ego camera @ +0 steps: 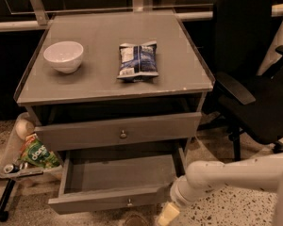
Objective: Open middle drawer
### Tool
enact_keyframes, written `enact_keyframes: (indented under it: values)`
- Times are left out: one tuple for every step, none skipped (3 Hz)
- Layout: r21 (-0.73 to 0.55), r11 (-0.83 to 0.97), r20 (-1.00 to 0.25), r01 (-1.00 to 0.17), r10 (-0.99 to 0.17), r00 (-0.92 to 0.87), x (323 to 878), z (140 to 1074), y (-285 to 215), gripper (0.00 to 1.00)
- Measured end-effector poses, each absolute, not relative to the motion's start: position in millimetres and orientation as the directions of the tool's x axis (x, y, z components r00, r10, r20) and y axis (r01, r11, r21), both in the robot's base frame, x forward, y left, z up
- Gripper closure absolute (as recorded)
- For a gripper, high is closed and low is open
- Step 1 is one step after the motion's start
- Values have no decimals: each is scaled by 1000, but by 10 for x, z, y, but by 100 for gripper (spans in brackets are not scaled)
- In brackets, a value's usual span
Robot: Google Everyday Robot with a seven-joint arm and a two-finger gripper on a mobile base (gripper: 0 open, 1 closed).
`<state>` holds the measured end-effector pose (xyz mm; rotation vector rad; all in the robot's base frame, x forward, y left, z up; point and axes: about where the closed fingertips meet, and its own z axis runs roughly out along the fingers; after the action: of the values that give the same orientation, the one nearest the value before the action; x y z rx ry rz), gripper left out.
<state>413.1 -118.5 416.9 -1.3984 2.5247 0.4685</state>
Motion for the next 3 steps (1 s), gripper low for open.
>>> enact_keyframes:
  values:
    - [189, 508, -322, -841, -777, -541, 3853, 4278, -1188, 0]
    - [210, 525, -301, -825, -768, -566, 3526, 4407, -1199, 0]
    - [233, 544, -285, -806, -755, -591, 3206, 4524, -1203, 0]
